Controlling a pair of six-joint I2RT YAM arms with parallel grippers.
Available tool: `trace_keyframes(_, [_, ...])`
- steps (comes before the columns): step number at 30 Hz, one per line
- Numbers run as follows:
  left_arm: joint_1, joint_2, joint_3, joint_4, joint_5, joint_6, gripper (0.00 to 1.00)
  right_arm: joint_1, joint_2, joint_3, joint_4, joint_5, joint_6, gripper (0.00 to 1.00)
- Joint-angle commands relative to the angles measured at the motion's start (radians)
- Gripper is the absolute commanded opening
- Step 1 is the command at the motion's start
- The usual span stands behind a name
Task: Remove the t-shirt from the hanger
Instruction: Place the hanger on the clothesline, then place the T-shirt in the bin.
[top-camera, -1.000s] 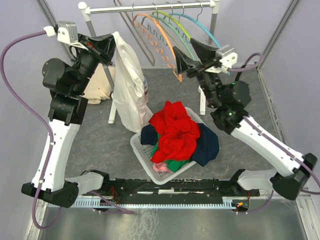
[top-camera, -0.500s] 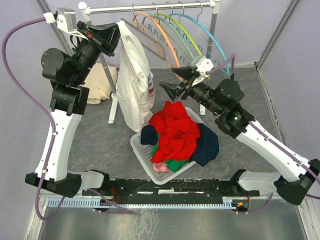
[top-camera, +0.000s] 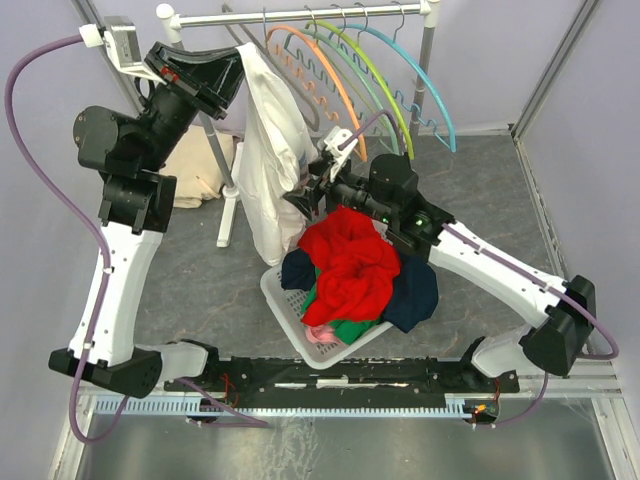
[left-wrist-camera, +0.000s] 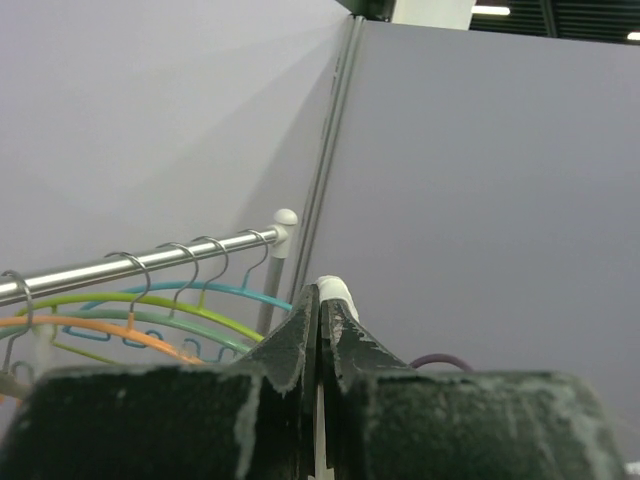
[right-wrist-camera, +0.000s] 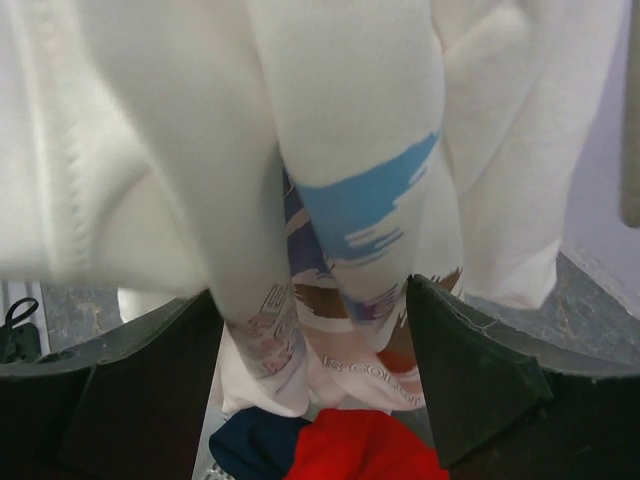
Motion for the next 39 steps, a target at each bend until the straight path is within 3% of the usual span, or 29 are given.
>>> trace_keyframes(1, [-0.006,-0.066,-0.028,0.123,0.055,-0.103,0.03,0.019,0.034,0.071,0.079,0.017,0.011,0.8])
trace_keyframes(3, [-0.005,-0.083,-0.038,0.126,0.055,-0.109,0.03,0.023,0.044,0.067,0.111,0.03,0.022,0.74])
trace_keyframes(5, [-0.004,-0.098,-0.043,0.124,0.052,-0.111,0.03,0.024,0.039,0.044,0.15,0.05,0.033,0.57])
trace_keyframes(7, [-0.004,-0.112,-0.047,0.118,0.041,-0.107,0.03,0.025,0.018,0.006,0.192,0.077,0.041,0.24])
trace_keyframes(8, [-0.004,-0.118,-0.05,0.113,0.033,-0.101,0.03,0.025,0.005,-0.012,0.209,0.092,0.045,0.13])
trace_keyframes(11, [-0.005,-0.132,-0.054,0.061,-0.017,-0.058,0.03,0.025,-0.051,-0.067,0.229,0.12,0.045,0.03])
trace_keyframes(16, [-0.004,-0.18,-0.097,-0.058,-0.167,0.053,0.03,0.025,-0.181,-0.138,0.18,0.166,0.029,0.02])
trace_keyframes(21, [-0.004,-0.278,-0.261,-0.064,-0.289,0.062,0.03,0.025,-0.333,-0.174,0.162,0.22,0.022,0.02])
trace_keyframes(25, [-0.005,-0.333,-0.361,-0.064,-0.274,0.023,0.03,0.025,-0.433,-0.158,0.155,0.229,0.014,0.02])
trace_keyframes(31, [-0.005,-0.383,-0.498,-0.049,-0.12,-0.063,0.03,0.025,-0.52,-0.105,0.135,0.223,0.024,0.02])
trace_keyframes(39, [-0.005,-0.514,-0.751,-0.07,-0.16,-0.107,0.03,0.025,-0.614,-0.118,0.127,0.188,0.092,0.02])
